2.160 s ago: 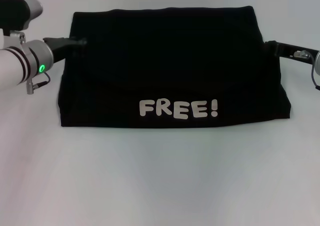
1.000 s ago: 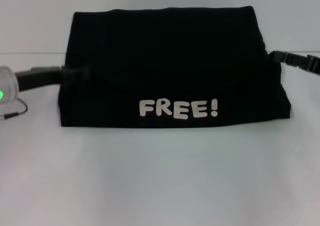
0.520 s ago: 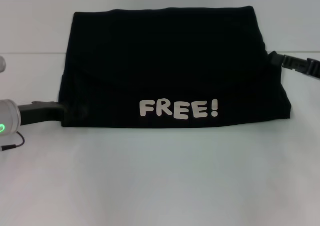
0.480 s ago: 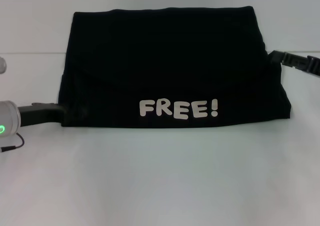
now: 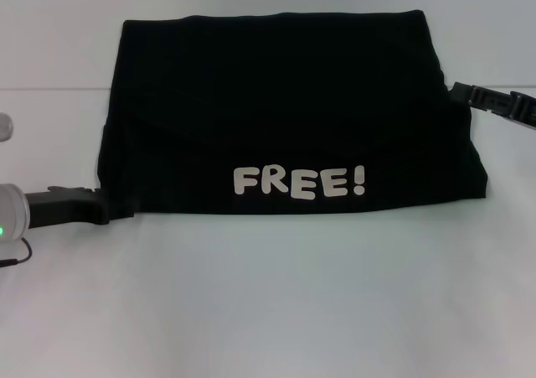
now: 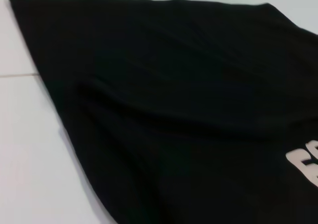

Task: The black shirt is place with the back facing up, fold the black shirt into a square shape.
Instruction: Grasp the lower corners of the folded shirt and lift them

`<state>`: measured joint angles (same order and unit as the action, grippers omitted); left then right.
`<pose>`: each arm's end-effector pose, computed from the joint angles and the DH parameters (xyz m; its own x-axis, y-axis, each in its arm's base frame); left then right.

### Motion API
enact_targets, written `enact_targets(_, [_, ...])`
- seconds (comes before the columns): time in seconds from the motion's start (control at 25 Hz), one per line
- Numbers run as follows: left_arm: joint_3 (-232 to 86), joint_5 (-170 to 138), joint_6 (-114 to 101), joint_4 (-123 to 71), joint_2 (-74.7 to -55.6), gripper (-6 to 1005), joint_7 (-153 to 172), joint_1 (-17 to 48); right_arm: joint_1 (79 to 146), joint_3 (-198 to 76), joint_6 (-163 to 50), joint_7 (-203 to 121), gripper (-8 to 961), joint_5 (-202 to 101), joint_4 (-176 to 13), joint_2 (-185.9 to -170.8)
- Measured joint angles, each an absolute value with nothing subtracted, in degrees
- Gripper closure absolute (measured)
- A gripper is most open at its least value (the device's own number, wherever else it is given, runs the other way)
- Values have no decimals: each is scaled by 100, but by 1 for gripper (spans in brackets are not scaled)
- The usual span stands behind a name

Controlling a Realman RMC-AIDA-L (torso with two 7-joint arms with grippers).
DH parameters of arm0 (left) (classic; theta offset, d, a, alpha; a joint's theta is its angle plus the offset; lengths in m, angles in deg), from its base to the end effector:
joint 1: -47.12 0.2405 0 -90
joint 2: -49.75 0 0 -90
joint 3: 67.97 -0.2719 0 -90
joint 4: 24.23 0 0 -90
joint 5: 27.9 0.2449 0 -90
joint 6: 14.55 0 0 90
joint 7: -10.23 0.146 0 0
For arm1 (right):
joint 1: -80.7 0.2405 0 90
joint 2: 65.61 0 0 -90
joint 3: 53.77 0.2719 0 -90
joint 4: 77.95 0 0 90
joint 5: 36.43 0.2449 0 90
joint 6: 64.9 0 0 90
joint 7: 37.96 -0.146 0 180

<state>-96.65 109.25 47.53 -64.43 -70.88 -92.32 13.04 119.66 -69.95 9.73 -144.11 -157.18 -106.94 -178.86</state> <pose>-0.3601 0.4118 0.0108 0.6142 0.6678 0.4205 0.7806 -0.4356 -0.4484 0.3219 0.4364 0.0562 0.3203 -0.5864 -0.7440 -0.9077 -0.4148 -0.0639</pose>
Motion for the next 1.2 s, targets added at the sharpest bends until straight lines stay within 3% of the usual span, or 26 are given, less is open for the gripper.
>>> enact_targets(0.48, [-9875,11004,4584,-6471,-7092,389,-9140,1246,11922,-6955,967,-14414,258,-15719,-10695,-17889])
enact_targets(0.92, [-9964,11018,4516,-6440,-7093,835,-9008,1235,11880,-7004,977,-14438,261,-15750,-10695,-17871])
enact_targets(1.2, [-10056,11028,4394,-6456,-7092,938,-9001,1237,11829,-7107,981,-14446,262,-15761,-10704,-17821])
